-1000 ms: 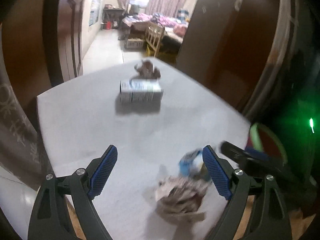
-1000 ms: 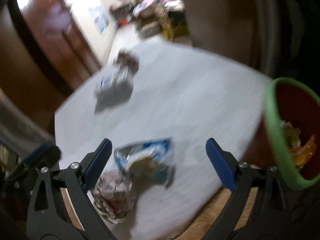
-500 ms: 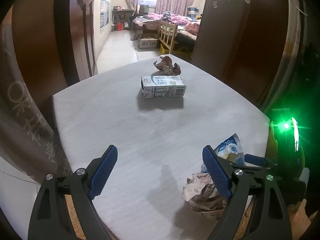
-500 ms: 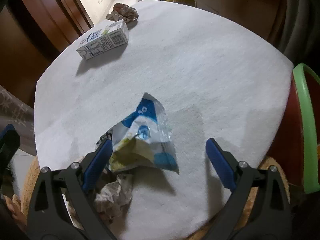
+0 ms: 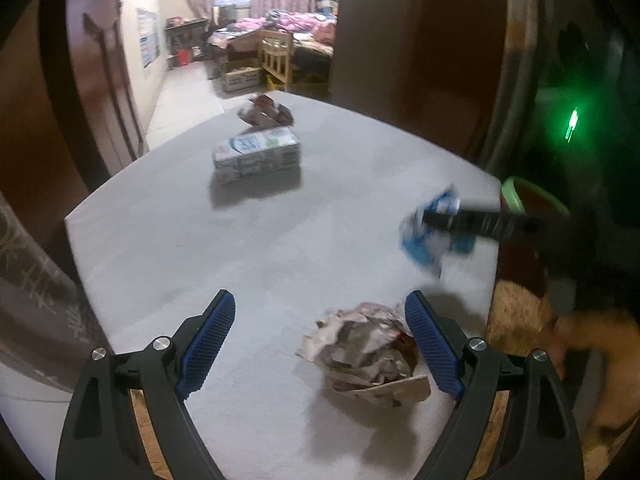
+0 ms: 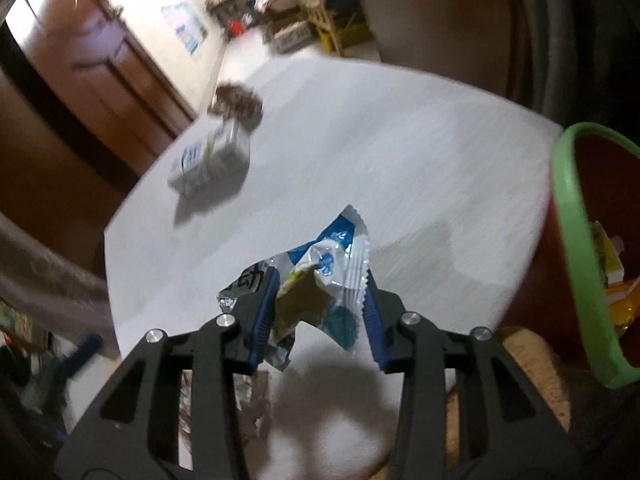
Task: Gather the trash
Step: 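Grasp the crumpled paper with the left tool while the right tool holds the wrapper, then carry the paper and wrapper to the green bin and open both tools, then grasp the white milk carton with the left tool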
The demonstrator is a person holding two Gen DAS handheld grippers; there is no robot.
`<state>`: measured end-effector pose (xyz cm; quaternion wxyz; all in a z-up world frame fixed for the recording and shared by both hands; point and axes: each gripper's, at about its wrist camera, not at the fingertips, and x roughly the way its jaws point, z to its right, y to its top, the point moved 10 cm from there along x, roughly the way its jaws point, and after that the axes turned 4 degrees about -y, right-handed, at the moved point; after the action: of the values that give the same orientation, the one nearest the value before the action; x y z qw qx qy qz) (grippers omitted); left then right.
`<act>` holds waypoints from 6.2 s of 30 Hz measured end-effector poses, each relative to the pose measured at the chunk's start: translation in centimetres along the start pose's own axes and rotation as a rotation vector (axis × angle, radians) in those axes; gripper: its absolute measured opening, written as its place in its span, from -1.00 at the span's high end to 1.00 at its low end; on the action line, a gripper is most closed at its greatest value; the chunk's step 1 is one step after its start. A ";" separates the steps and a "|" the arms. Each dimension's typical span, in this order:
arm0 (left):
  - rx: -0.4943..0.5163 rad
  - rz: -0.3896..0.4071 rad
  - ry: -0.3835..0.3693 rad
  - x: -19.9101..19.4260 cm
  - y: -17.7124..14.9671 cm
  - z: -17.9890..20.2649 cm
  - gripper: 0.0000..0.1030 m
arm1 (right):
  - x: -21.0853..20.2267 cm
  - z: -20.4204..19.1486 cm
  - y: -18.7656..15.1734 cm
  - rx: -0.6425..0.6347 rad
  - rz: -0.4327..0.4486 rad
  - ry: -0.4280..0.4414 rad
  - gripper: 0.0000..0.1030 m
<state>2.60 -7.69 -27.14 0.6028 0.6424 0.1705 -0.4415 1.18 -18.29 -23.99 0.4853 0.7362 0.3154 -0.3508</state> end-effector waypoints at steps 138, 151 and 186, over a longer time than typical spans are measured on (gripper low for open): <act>0.236 0.163 -0.398 1.9 15.8 26.1 -0.73 | -16.1 25.0 6.5 0.597 0.342 0.041 -0.58; 0.167 0.095 -0.125 6.0 17.5 3.2 -0.84 | -8.7 9.5 9.8 0.381 0.163 0.263 -0.58; -0.015 0.034 -0.109 5.1 11.8 -9.0 -0.06 | 7.0 -8.1 17.4 0.175 0.028 0.289 -0.68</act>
<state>17.54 -3.51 -24.75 0.6235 0.6157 0.1295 -0.4641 20.74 -15.58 -18.88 0.3739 0.8226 0.3399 -0.2608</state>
